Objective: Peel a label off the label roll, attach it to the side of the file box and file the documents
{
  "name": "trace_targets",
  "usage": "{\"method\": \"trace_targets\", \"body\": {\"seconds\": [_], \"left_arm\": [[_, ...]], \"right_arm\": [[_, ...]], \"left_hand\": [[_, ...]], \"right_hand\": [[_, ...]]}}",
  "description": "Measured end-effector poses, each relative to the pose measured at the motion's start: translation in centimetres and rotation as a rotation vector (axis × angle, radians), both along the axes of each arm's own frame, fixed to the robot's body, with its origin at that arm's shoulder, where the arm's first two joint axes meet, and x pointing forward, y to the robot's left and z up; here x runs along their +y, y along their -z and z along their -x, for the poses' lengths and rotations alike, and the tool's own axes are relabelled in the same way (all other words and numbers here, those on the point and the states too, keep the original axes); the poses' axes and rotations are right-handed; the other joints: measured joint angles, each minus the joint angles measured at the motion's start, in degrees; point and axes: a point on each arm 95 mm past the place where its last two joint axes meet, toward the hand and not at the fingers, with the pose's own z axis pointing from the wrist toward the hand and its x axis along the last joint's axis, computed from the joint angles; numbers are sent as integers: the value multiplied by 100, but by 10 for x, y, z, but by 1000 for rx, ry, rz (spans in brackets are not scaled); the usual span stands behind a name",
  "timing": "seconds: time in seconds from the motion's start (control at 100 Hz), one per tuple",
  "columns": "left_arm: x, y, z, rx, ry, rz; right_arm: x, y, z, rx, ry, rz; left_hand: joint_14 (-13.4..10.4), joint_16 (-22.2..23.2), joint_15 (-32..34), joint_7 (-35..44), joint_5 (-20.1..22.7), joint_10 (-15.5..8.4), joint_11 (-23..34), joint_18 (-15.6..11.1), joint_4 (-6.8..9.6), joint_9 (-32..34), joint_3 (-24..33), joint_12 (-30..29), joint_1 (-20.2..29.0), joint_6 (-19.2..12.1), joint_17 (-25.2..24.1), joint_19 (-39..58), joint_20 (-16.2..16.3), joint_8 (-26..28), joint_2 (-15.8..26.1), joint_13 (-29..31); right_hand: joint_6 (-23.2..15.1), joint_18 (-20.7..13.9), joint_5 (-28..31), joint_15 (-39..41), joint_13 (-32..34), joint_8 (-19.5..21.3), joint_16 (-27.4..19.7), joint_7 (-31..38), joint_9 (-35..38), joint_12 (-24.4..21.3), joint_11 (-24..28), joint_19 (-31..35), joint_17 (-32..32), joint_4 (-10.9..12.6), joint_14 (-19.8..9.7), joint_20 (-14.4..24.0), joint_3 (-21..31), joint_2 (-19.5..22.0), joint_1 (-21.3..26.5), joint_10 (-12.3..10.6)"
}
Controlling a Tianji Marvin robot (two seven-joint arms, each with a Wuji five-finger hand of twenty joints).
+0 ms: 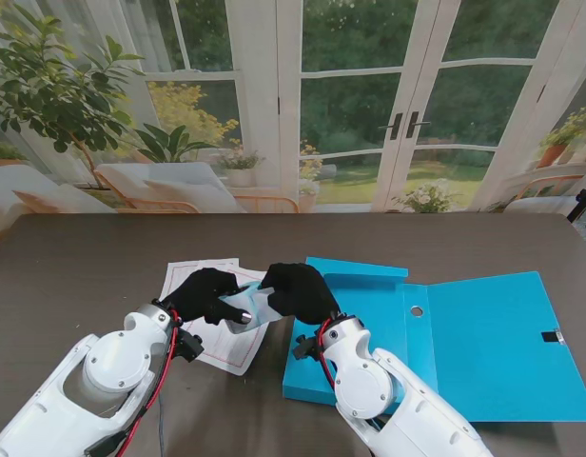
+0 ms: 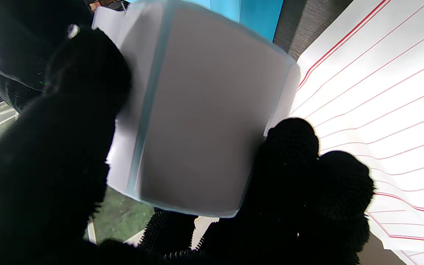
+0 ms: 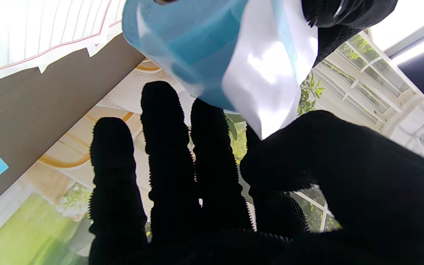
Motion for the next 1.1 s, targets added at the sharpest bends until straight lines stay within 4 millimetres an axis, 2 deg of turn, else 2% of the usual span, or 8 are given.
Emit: {"method": "trace_targets", "body": {"seconds": [0.15, 0.29, 0.35, 0.47, 0.78, 0.89, 1.02, 1.1], "left_arm": [[0, -1, 0, 2, -4, 1], [0, -1, 1, 6, -8, 0], [1, 0, 1, 8, -9, -1], [1, 0, 1, 10, -10, -4], [3, 0, 1, 14, -13, -11], [3, 0, 1, 14, -13, -12], [2, 0, 1, 14, -9, -13], [2, 0, 1, 13, -8, -13]], "right_arm": [[0, 1, 1, -4, 11, 0], [-1, 2, 2, 18, -9, 4], [-2, 2, 2, 24, -23, 9], [-3, 3, 2, 22, -39, 20], [-2, 2, 1, 21, -53, 29], [-1, 2, 0, 21, -47, 23], [1, 2, 0, 16, -27, 7], [3, 2, 0, 13, -13, -3]], "left_hand": [[0, 0, 0, 0, -2, 11, 0, 1, 0, 13, 0, -1, 0, 0, 0, 0, 0, 0, 0, 0], [24, 2, 56, 0, -2, 48, 0, 41, 0, 45, 0, -1, 0, 0, 0, 55, 0, 0, 0, 5], [25, 2, 57, 0, -2, 49, 0, 45, 0, 47, 0, -1, 0, 0, 0, 55, 0, 0, 0, 5], [26, 3, 57, 0, -2, 49, 0, 46, 0, 48, 0, -2, 0, 0, 0, 55, 0, 0, 0, 5], [26, 6, 57, 0, -3, 50, 0, 46, 0, 49, 0, -2, 0, 0, 0, 56, 0, 0, 0, 5], [26, 6, 57, 0, -3, 51, 0, 46, 0, 50, 0, -2, 0, 1, 0, 56, 0, 0, 0, 5], [26, 6, 57, 0, -3, 51, 0, 46, 0, 51, 0, -2, 0, 1, 0, 56, 0, 0, 0, 5], [26, 6, 57, 0, -3, 54, 0, 46, 0, 52, 0, -2, 0, 1, 0, 57, 0, 0, 0, 5]], "right_hand": [[-62, 0, 15, 0, 0, -162, 0, -4, 0, -1, -13, 44, 0, 0, 1, -11, -37, 0, -217, -9], [175, 33, -110, -3, -10, -301, 0, -44, -70, 8, -14, 45, 0, -19, 1, -17, -265, 0, -292, 32], [240, 53, -174, -100, -69, -387, 0, -98, -162, 8, -14, 45, 0, -174, 1, -18, -411, -2, -380, 47], [294, 56, -360, -104, -128, -693, 0, -40, -248, -23, -14, 45, 0, -874, 2, -18, -693, -2, -630, 50], [446, 57, -438, -104, -130, -739, 0, -80, -376, -68, -14, 43, 0, -1229, 2, -19, -854, -3, -893, 66], [431, 58, -435, -104, -130, -872, 0, 126, -335, -55, -10, 2, 0, -1690, 2, -19, -852, -173, -602, 71], [277, 62, -190, -48, -16, -940, 0, 258, -39, 147, -18, 1, 0, -2891, 2, -19, -814, -363, -180, 71], [228, 73, -39, -38, 57, -979, 1, 247, 153, 232, -77, -2, 0, -3260, 3, -19, -668, -602, -128, 71]]}}
